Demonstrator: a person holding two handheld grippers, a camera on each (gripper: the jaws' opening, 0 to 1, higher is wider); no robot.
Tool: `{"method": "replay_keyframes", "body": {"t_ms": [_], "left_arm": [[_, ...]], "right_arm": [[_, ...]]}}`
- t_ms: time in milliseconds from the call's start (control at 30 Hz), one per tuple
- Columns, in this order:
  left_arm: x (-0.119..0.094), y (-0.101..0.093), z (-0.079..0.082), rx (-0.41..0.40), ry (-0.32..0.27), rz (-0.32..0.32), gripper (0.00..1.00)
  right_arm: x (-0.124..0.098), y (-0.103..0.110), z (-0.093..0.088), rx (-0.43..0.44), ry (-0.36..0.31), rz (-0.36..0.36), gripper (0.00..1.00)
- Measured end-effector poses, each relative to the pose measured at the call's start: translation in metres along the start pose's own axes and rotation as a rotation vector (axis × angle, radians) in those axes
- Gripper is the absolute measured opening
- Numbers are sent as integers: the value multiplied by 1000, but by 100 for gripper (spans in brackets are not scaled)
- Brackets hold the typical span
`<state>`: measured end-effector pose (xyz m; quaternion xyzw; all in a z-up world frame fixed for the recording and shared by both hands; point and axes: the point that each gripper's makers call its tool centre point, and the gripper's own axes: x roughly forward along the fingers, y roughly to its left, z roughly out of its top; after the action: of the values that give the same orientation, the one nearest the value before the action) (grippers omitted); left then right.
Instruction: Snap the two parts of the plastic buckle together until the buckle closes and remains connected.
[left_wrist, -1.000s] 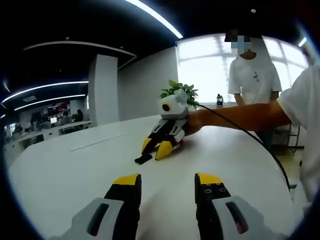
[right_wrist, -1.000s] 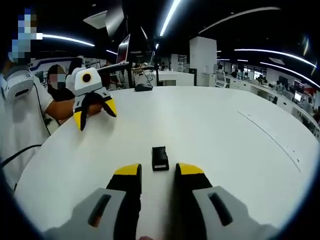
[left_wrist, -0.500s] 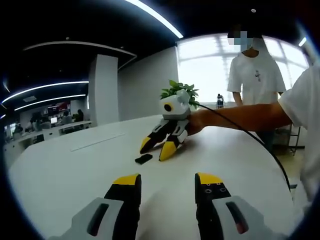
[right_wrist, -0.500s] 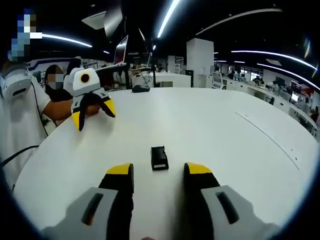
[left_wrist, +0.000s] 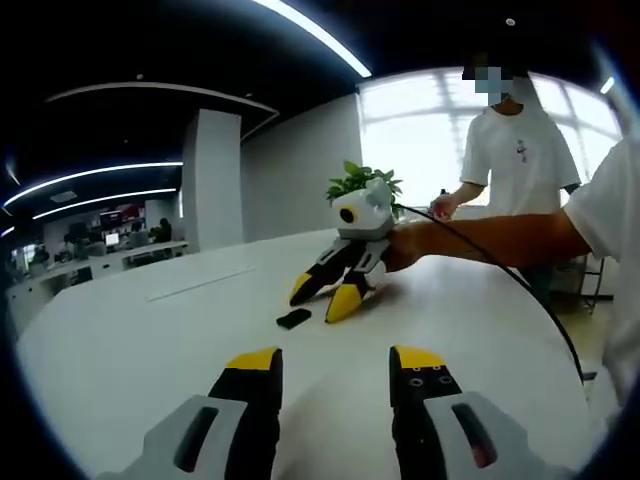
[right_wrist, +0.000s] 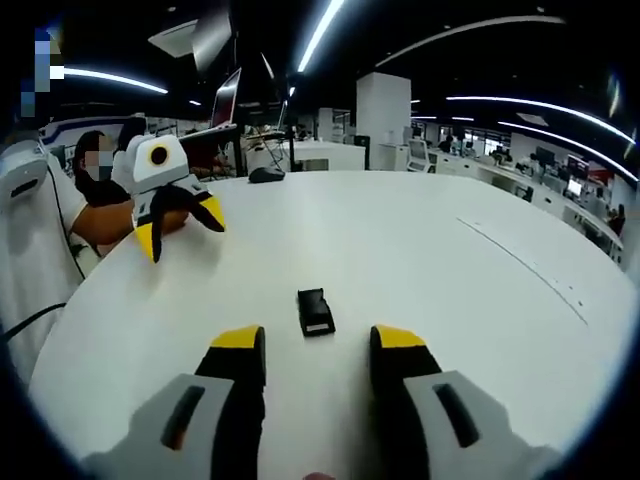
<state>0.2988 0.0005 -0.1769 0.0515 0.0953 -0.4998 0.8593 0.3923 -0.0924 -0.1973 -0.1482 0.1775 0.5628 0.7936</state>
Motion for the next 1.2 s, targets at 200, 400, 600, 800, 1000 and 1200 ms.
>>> {"method": "replay_keyframes", "body": {"t_ms": [200,400,600,800,1000,1200], "left_arm": [[-2,5,0,-13,2,23,42],[-4,19,1,-43,-6,62,42],[-4,20,-1,-37,7,85,42],[-4,21,-1,-31,13,112,42],[-7,34,0,-39,4,165,42],[-9,41,-2,-60,8,188,43]], "right_arm": [[-6,-6,-2,44,-4,-104,45],[-12,8,-6,76,8,-162,46],[-20,7,-8,117,9,-226,53],[-38,7,5,192,-77,-329,50],[-51,2,-1,263,-67,-422,51],[-55,13,-9,249,-31,-482,51]]}}
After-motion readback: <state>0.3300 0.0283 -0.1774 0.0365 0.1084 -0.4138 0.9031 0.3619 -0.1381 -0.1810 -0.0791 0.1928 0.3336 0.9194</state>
